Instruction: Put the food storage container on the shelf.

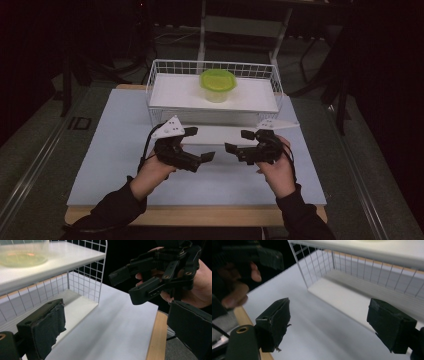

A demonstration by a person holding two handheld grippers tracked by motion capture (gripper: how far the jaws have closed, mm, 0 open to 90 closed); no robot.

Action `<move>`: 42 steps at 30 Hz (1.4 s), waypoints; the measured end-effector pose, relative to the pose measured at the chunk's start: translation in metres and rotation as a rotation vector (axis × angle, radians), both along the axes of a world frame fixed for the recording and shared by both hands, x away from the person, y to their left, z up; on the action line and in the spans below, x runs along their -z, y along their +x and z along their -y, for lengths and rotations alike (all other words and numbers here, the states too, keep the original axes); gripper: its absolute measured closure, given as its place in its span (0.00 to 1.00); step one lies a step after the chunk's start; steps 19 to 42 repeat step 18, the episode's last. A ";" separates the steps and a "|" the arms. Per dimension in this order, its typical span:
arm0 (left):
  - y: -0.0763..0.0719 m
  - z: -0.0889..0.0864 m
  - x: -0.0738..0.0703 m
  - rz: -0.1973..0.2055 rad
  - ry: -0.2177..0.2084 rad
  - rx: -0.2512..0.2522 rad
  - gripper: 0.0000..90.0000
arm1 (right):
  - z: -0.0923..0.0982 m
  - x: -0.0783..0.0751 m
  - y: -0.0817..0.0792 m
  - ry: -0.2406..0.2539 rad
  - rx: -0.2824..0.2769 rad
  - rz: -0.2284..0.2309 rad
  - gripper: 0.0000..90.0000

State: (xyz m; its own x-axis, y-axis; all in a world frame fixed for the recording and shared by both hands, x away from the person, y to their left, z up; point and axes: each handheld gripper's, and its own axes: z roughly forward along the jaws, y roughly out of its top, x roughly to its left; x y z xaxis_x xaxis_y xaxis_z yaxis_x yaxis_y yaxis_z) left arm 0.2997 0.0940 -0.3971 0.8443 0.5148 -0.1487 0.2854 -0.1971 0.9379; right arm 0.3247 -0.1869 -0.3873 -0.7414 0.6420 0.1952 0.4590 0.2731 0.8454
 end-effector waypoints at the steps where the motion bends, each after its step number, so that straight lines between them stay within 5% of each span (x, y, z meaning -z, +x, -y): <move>1: -0.001 -0.001 0.004 0.004 0.006 -0.002 0.03 | 0.001 0.004 -0.002 -0.003 0.000 0.002 0.20; 14: -0.013 -0.006 0.041 -0.007 0.017 0.002 0.03 | 0.007 0.045 -0.015 -0.017 -0.010 0.061 0.20; 42: -0.018 -0.006 0.044 0.006 0.007 0.002 0.03 | 0.008 0.047 -0.016 -0.022 -0.011 0.069 0.21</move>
